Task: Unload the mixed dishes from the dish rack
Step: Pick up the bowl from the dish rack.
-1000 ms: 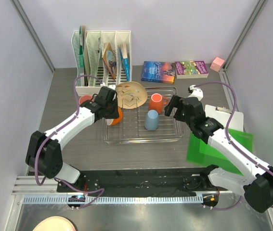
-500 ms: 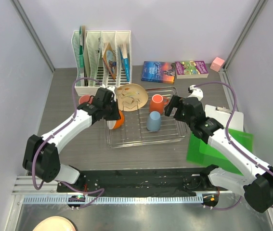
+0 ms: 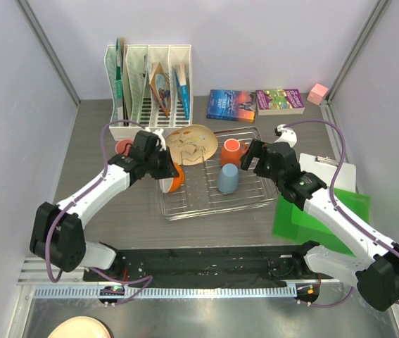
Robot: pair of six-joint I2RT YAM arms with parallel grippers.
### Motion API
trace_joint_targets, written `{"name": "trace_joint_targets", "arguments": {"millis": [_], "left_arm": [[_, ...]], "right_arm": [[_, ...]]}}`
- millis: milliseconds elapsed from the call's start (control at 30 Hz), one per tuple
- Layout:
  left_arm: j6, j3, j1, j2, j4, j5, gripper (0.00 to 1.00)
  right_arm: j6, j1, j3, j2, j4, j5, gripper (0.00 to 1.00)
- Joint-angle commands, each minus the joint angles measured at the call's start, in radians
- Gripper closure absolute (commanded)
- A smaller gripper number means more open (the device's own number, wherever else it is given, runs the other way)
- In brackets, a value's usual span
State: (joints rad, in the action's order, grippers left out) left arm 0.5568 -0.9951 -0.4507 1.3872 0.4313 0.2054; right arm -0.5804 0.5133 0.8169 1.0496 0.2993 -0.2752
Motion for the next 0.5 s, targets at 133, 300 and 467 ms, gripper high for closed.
{"name": "trace_joint_targets", "arguments": {"millis": [133, 300, 467], "left_arm": [[0.115, 0.044, 0.142, -0.077, -0.184, 0.19, 1.0], [0.172, 0.101, 0.204, -0.085, -0.244, 0.262, 1.0], [0.23, 0.13, 0.239, -0.112, -0.327, 0.319, 1.0]], "right_arm": [[0.022, 0.002, -0.005, -0.031, -0.046, -0.013, 0.01], [0.028, 0.001, -0.01, -0.039, -0.045, -0.018, 0.01], [0.033, 0.001, -0.01, -0.054, -0.042, -0.018, 0.01]]}}
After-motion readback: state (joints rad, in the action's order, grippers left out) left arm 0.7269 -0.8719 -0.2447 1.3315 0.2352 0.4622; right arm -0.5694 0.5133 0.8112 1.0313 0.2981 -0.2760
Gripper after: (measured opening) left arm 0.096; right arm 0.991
